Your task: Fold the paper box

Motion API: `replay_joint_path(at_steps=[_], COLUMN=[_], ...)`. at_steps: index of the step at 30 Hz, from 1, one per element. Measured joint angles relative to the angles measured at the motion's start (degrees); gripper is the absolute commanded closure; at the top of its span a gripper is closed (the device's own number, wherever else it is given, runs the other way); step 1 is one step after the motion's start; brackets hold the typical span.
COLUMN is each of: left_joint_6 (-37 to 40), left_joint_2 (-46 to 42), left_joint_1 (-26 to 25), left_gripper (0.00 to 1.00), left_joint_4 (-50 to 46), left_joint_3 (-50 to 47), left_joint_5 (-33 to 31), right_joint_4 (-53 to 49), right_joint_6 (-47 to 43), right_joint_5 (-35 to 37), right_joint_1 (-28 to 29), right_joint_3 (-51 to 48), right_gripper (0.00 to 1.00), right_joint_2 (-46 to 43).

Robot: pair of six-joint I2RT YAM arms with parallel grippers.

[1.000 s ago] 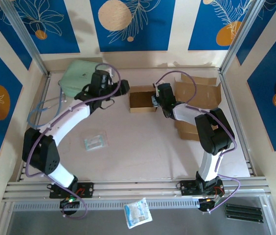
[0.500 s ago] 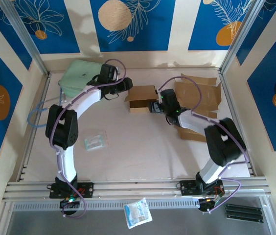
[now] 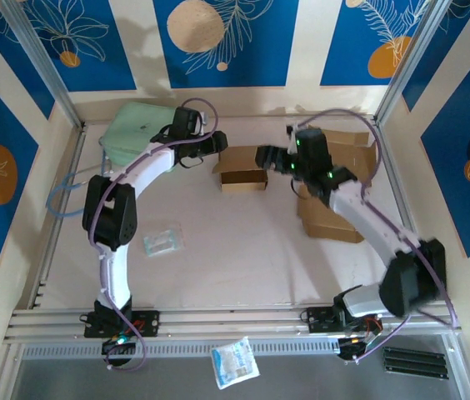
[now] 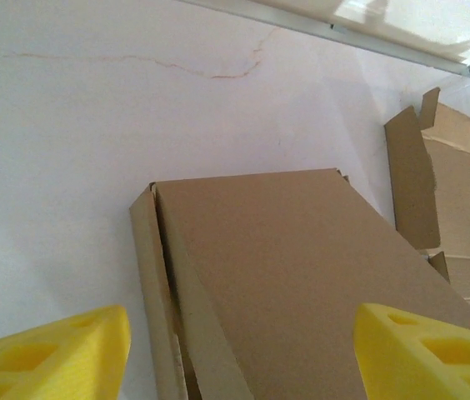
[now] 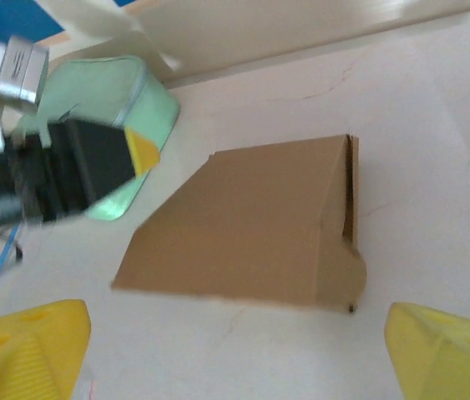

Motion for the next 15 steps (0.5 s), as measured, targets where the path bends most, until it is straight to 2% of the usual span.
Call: replay_joint_path(at_steps=[4, 10, 13, 15], left_joint_6=[0.20, 1.20, 1.22, 1.16], left_joint_2=[1.73, 3.08, 3.89, 4.11], left_joint_1=[0.00, -0.22, -0.35, -0.31], left_gripper=[0.29, 0.28, 0.29, 0.28], left_joint_4=[-1.03, -0.09, 0.52, 1.77], left_joint_3=[-0.04, -4.31, -8.46, -9.35], left_joint_5=[0.79, 2.32, 2.38, 3.15], right_joint_4=[-3.72, -7.19, -7.28, -6.99], right_joint_6=[0.83, 0.81, 1.75, 1.88], right_joint_5=[-2.12, -2.27, -3.48, -3.61], right_joint_1=[-2.95, -5.01, -5.05, -5.07], right_joint_3=[10.69, 11.30, 8.50, 7.91], right_gripper=[0.13, 0.16, 0.17, 0.17], right_joint_2=[12.98, 27.30, 30.08, 28.68])
